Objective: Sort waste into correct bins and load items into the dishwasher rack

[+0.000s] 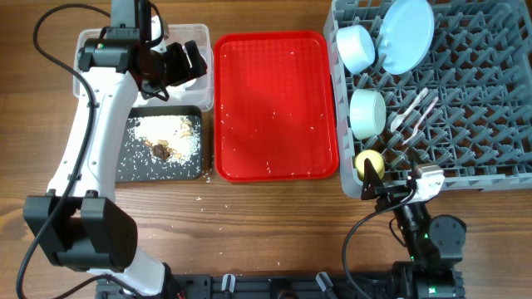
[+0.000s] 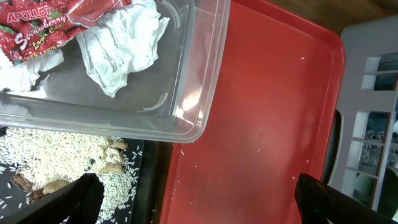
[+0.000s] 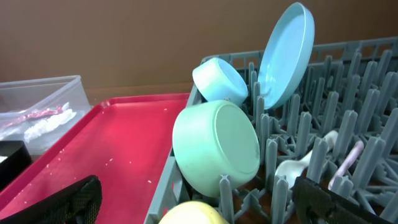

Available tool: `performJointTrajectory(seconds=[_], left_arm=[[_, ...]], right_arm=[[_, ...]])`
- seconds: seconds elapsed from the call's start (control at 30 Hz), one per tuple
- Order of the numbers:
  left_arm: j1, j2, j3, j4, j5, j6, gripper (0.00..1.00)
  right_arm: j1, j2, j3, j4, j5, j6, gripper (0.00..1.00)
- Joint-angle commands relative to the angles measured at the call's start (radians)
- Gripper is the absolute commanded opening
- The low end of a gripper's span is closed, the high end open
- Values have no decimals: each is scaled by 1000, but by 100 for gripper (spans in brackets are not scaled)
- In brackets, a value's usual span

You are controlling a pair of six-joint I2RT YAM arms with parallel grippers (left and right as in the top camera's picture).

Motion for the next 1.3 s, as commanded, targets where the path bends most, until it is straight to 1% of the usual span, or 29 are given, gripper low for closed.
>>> performJointTrajectory(seconds=[0.0, 0.2, 0.3, 0.97, 1.1, 1.17, 1.27], left_arm=[[3, -9, 7, 0, -6, 5, 100], [3, -9, 7, 0, -6, 6, 100], [3, -9, 7, 0, -6, 5, 100], [0, -10, 7, 0, -6, 5, 100], [-25, -100, 7, 0, -6, 6, 100], [-32, -180, 7, -13, -64, 9, 100], [-23, -284, -16, -13, -92, 9, 100]], right_arm=[[6, -40, -1, 12, -19, 18, 100], [9, -40, -4, 21, -19, 18, 100], [9, -40, -56, 142, -18, 17, 100], [9, -39, -52, 139, -19, 18, 100], [9, -39, -52, 139, -19, 18, 100], [9, -39, -52, 138, -19, 18, 100], [9, -39, -52, 139, -19, 17, 100]])
